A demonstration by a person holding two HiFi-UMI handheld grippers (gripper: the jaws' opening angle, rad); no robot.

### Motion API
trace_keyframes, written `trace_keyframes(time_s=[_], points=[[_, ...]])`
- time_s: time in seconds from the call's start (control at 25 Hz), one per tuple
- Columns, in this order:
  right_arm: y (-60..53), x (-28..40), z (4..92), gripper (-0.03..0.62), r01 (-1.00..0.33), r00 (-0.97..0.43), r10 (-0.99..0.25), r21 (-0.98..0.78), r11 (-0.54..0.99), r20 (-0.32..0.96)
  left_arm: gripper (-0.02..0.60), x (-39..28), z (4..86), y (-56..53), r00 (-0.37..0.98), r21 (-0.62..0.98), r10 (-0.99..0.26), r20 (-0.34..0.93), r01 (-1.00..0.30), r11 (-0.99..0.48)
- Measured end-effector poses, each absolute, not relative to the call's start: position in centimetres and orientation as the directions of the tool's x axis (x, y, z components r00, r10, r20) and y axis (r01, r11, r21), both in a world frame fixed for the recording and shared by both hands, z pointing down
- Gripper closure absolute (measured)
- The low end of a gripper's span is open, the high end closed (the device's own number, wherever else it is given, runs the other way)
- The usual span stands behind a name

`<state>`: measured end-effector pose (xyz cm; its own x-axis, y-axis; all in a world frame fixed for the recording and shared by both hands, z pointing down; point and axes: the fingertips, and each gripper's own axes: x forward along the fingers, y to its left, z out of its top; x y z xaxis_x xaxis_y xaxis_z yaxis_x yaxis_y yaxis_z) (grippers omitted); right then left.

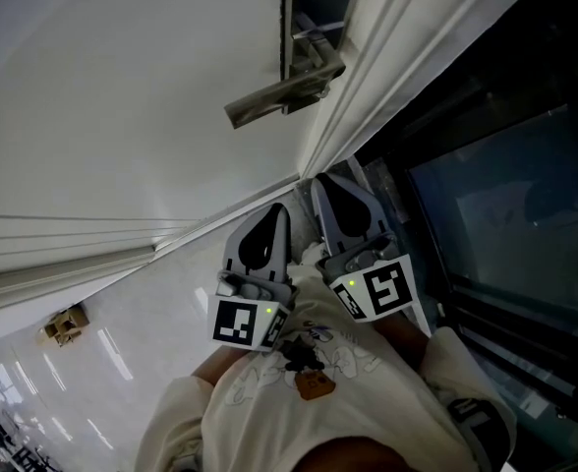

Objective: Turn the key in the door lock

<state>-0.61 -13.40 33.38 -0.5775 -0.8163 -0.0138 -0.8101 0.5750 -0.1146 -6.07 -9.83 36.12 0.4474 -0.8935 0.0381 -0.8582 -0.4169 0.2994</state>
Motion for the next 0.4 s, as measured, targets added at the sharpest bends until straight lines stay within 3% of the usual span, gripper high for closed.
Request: trace_keyframes(time_s=[0.4], points=[[-12.54,-0.87,33.63,0.588,-0.800,-0.588,-0.809,-0.143,0.583,-0.010,0.578,-5.79,36.10,-9.44,0.454,0.295,-0.890,0.037,-0.856,-0.425]])
